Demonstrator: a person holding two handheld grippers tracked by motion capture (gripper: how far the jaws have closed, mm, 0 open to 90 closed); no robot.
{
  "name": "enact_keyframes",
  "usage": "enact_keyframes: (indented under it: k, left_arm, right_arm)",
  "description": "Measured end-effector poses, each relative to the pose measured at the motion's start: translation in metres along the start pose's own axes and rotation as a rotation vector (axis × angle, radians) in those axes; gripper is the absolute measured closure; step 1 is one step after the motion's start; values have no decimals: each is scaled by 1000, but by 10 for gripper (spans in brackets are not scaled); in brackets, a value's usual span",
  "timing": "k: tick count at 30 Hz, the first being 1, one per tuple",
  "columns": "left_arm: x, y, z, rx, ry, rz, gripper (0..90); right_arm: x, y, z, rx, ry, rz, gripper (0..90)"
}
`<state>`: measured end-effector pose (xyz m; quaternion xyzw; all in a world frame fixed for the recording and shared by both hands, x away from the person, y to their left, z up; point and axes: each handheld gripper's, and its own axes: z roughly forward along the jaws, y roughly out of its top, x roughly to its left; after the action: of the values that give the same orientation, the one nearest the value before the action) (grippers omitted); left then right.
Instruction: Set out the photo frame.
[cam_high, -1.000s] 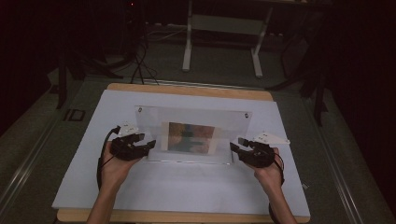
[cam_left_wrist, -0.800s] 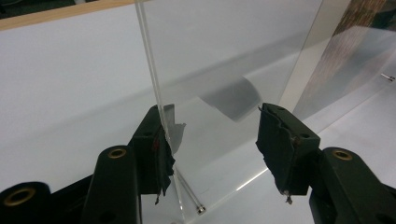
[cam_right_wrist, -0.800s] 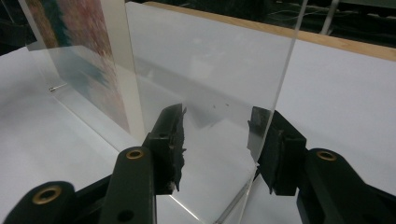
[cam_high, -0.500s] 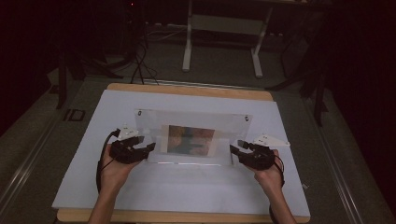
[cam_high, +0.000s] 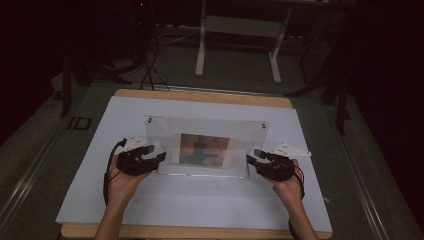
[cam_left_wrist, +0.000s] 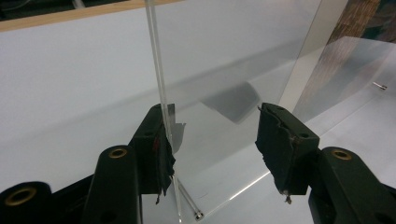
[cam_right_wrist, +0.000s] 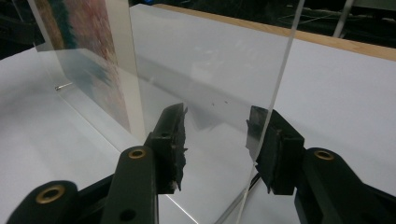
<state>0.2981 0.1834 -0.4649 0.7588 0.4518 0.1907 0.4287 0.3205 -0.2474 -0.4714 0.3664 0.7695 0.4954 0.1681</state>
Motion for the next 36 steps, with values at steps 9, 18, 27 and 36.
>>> enact_keyframes:
  k: [9, 18, 27, 36]
  left_arm:
    - [3, -2, 1, -17, -23, -16, 448]
    - [3, -2, -1, -5, -19, -9, 482]
    - [3, -2, -1, -7, -24, -17, 484]
    - [8, -3, -3, -26, -52, -25, 439]
  right_arm:
    - [-1, 0, 0, 0, 7, -10, 555]
    - [-2, -1, 0, -1, 18, -14, 565]
    - [-3, -1, 0, -2, 19, -7, 564]
    - [-8, -2, -4, 16, 24, -5, 525]
